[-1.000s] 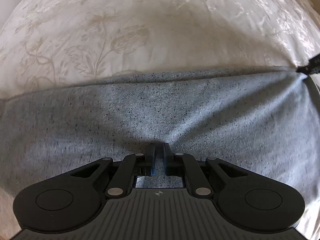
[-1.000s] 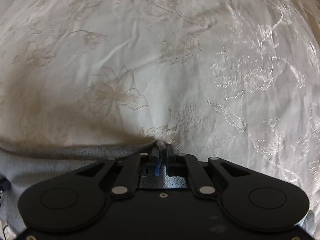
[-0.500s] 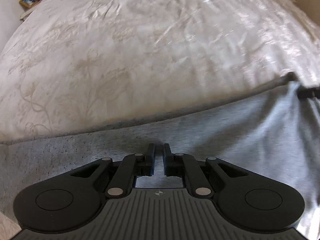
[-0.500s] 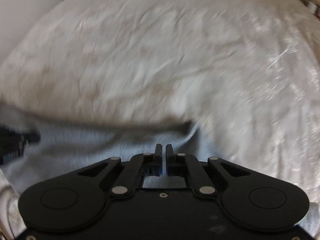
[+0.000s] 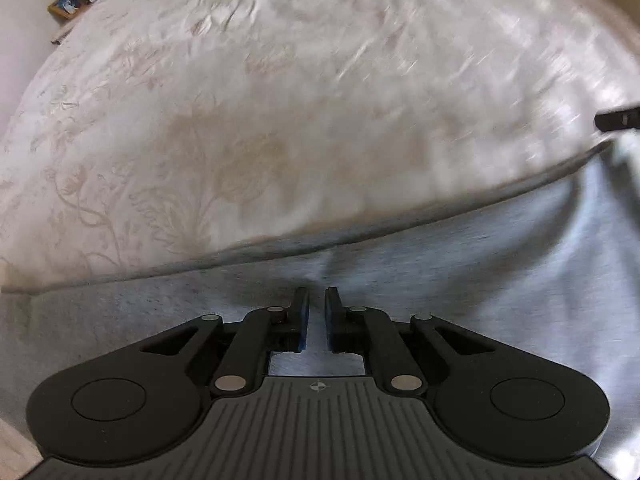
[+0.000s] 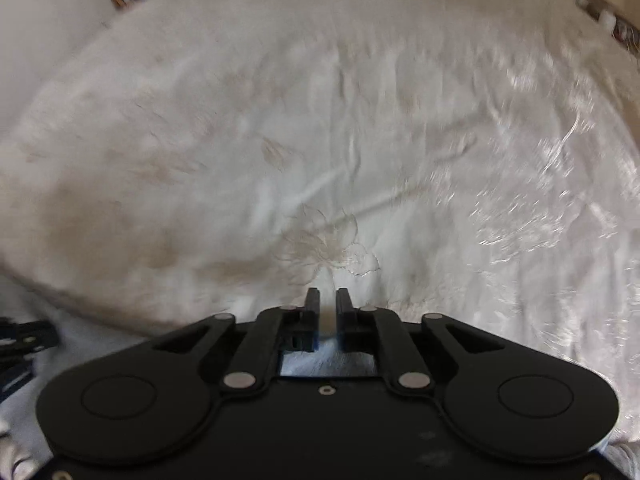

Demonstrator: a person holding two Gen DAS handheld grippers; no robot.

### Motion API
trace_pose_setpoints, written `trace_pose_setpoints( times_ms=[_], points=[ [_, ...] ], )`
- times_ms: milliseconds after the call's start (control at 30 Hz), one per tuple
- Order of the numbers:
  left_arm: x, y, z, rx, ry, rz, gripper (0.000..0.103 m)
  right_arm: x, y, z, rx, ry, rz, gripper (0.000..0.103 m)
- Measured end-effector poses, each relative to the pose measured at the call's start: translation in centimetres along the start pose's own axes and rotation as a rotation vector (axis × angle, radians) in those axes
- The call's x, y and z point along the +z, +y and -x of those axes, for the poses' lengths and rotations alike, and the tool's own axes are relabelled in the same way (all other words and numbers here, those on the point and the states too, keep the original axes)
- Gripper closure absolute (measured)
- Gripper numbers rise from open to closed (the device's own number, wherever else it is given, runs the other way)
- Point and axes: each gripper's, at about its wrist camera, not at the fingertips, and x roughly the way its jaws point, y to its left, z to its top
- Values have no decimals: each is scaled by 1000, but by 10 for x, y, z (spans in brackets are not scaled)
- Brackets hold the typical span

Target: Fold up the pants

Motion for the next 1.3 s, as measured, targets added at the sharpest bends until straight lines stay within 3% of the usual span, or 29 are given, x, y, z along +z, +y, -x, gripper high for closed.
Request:
trace_pose_setpoints(
  times_ms=[133, 367, 467, 533, 667, 733, 800, 833, 900, 933, 1033, 1100, 1200, 1300],
  points=[
    [-19, -14, 25, -111, -21, -2, 94, -39, -9, 58, 20, -18, -25, 90],
    [-56, -61, 38, -217, -14, -111, 86, -142, -13, 95, -39, 139, 35, 89],
    [-69, -70, 24, -158, 20, -193, 84, -181, -17, 83, -163, 214, 162, 90],
    [-77, -70, 7, -84, 50, -230, 82, -196, -38, 76, -230, 248, 134, 98],
    [-73, -58, 8, -102, 51, -187, 76, -187, -62, 95, -206, 220, 25, 95],
    [-71, -54, 10, -95, 54, -171, 69, -179, -64, 113, -195, 127, 12, 82],
    [-73, -49, 11, -89, 59, -134, 49, -170, -72, 127, -230, 50, -12, 72],
    [-74, -48, 12, -89, 64, -114, 43, -165, -77, 127, -242, 34, -24, 73],
    [-79, -42, 10, -90, 89, -61, 13, -158, -86, 113, -260, 46, -27, 73],
    [-82, -40, 11, -90, 104, -43, 9, -156, -90, 102, -279, 62, -18, 73],
    [-91, -32, 15, -106, 109, -1, 8, -152, -101, 63, -302, 156, -20, 73],
    [-97, -24, 24, -138, 99, 32, 8, -153, -105, 56, -303, 163, -53, 70],
    [-111, -8, 40, -167, 79, 77, 8, -150, -95, 67, -317, 121, -81, 69],
    [-127, 14, 54, -170, 62, 150, 8, -151, -69, 91, -279, 19, -80, 68]
  ],
)
